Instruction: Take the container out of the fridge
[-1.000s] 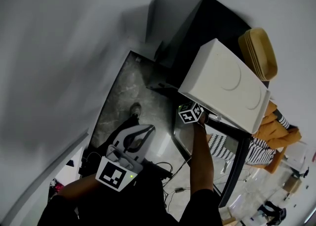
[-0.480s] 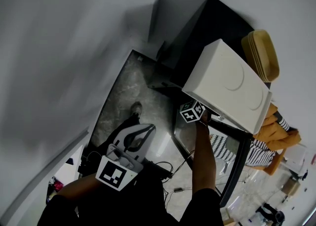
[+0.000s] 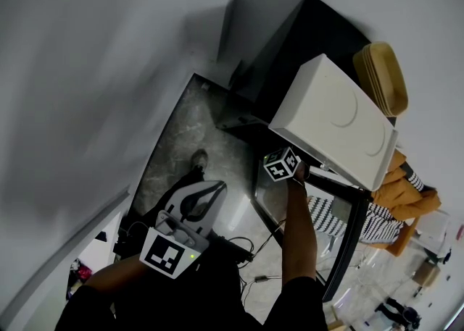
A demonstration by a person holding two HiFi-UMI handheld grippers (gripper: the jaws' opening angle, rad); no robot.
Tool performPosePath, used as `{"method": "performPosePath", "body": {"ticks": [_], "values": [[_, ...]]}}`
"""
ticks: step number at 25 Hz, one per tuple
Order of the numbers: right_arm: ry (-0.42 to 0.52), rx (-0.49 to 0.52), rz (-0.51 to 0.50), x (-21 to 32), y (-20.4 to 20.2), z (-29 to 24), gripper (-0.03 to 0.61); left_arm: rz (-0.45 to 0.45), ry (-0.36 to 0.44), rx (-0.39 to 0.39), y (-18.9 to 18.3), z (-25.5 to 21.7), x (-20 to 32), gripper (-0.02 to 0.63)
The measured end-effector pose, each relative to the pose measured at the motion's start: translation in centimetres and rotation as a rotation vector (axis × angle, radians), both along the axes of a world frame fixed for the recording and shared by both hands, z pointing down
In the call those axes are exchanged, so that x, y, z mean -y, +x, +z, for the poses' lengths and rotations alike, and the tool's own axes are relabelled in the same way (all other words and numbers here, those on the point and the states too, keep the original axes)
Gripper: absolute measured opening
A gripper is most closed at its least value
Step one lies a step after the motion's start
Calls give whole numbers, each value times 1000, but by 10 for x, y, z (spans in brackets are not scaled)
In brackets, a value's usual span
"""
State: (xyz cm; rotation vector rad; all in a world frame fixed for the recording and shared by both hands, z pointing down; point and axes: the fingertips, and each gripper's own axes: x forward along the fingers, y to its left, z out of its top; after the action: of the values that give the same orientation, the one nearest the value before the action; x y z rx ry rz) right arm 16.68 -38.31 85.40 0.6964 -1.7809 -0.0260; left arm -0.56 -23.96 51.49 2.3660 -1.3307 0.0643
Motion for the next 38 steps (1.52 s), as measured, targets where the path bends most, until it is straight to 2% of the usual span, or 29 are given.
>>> {"method": "performPosePath", "body": {"ticks": [19,29,33,38], "values": [[6,7,-50,-53,-7,-34,15,-11,51,-25,10,-25,-43,6],[-33,35,-105,-131,-13,-67,15,-19,92,-31,19,-44,-94,6],[-41,36,-138,-169,-12,-79,14,-38,158,-21,24,-59,-122,6],[-46,45,-165,-208,-9,-94,14,-45,182,-17,35,-70,-159,6]]}}
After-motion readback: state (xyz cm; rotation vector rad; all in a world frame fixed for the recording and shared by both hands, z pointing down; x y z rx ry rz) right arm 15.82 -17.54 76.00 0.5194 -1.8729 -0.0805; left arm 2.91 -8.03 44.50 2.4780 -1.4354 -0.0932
